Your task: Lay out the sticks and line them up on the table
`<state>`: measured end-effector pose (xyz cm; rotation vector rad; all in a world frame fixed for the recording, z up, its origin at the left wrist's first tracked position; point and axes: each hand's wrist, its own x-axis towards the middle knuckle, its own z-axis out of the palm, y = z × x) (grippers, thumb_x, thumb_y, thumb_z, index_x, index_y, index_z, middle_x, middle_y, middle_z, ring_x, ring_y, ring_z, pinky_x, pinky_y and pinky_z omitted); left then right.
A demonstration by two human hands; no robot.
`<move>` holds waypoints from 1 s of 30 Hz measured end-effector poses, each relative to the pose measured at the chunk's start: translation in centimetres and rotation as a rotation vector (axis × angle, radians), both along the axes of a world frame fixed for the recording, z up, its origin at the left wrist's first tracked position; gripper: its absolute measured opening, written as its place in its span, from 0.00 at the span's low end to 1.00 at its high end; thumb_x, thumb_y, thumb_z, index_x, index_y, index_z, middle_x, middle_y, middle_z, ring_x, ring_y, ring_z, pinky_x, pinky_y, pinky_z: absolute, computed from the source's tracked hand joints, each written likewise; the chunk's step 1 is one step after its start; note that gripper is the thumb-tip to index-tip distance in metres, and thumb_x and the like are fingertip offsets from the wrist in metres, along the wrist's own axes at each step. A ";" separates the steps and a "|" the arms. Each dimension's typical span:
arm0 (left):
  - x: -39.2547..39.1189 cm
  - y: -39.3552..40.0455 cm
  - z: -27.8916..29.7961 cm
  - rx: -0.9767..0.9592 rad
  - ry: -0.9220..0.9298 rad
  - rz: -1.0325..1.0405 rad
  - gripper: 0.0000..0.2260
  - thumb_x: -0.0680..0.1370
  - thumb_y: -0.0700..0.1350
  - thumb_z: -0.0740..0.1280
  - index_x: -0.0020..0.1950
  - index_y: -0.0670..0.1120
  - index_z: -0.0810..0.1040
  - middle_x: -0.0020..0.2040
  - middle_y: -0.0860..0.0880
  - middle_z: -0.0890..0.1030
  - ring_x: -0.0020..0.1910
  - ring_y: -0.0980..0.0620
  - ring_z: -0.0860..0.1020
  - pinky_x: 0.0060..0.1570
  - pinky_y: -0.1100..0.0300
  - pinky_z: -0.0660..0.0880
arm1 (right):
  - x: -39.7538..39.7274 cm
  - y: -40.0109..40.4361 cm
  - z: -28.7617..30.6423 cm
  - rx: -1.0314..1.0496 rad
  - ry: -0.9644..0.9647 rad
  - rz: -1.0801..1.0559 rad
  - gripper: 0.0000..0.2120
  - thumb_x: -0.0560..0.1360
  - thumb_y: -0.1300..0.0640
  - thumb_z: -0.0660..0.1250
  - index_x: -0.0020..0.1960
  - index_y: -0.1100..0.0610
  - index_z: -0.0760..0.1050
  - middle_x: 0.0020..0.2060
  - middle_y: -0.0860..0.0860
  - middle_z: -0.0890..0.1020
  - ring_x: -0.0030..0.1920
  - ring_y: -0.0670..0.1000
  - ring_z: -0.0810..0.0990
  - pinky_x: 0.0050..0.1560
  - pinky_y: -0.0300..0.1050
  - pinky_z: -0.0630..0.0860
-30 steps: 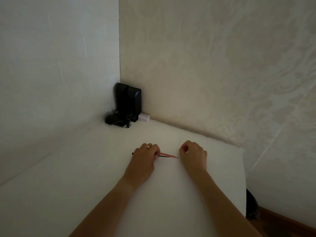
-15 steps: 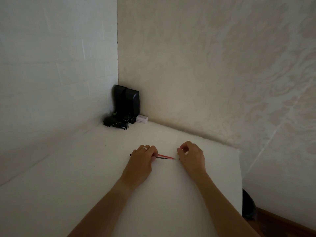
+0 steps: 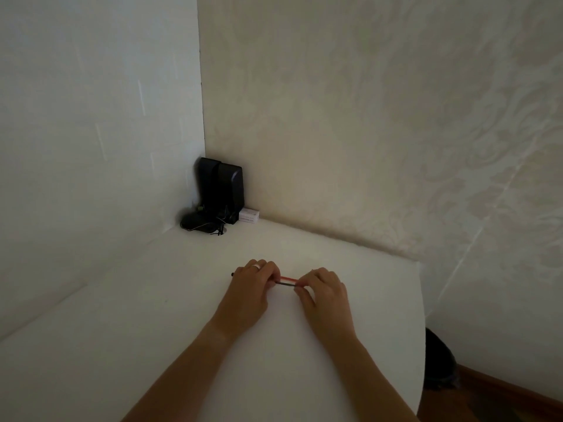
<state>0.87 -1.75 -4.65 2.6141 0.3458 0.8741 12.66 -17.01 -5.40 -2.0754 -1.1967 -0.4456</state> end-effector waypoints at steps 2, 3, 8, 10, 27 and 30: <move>0.0 0.0 0.0 -0.001 -0.003 0.002 0.09 0.78 0.38 0.61 0.48 0.52 0.74 0.44 0.56 0.76 0.46 0.56 0.72 0.48 0.57 0.68 | -0.1 -0.1 0.0 0.002 0.007 -0.008 0.04 0.74 0.53 0.66 0.48 0.49 0.79 0.45 0.45 0.77 0.48 0.50 0.76 0.47 0.47 0.73; 0.0 0.0 0.0 -0.002 -0.007 0.006 0.09 0.78 0.38 0.61 0.48 0.52 0.74 0.44 0.56 0.76 0.46 0.56 0.72 0.49 0.57 0.67 | -0.2 -0.2 0.1 0.008 0.013 -0.012 0.05 0.74 0.52 0.66 0.49 0.49 0.78 0.46 0.45 0.78 0.48 0.50 0.76 0.48 0.47 0.73; 0.0 0.0 -0.1 0.005 -0.004 0.010 0.09 0.78 0.38 0.61 0.47 0.53 0.73 0.44 0.57 0.75 0.45 0.57 0.71 0.49 0.57 0.67 | -0.4 0.0 0.4 0.027 0.013 0.042 0.04 0.75 0.53 0.67 0.49 0.49 0.78 0.46 0.44 0.77 0.48 0.48 0.75 0.48 0.44 0.72; 0.1 0.0 -0.2 0.010 -0.008 0.022 0.10 0.77 0.37 0.62 0.48 0.54 0.73 0.44 0.58 0.74 0.46 0.57 0.71 0.50 0.57 0.66 | -0.4 0.0 0.3 0.032 0.011 0.024 0.04 0.74 0.57 0.69 0.47 0.50 0.77 0.45 0.45 0.77 0.46 0.49 0.76 0.47 0.46 0.73; -0.2 0.7 -0.5 0.021 -0.126 0.468 0.28 0.58 0.22 0.63 0.46 0.52 0.76 0.47 0.51 0.73 0.50 0.48 0.72 0.64 0.47 0.63 | -0.3 -0.3 0.4 0.087 0.142 -0.163 0.06 0.74 0.65 0.68 0.45 0.55 0.78 0.45 0.50 0.76 0.46 0.53 0.73 0.44 0.48 0.76; -0.5 0.7 -0.4 -0.022 -0.149 0.602 0.26 0.60 0.22 0.64 0.46 0.51 0.77 0.47 0.48 0.74 0.51 0.45 0.73 0.66 0.46 0.60 | -0.2 -0.5 0.4 0.085 0.162 -0.183 0.06 0.74 0.65 0.68 0.46 0.55 0.79 0.45 0.50 0.75 0.47 0.52 0.72 0.44 0.43 0.73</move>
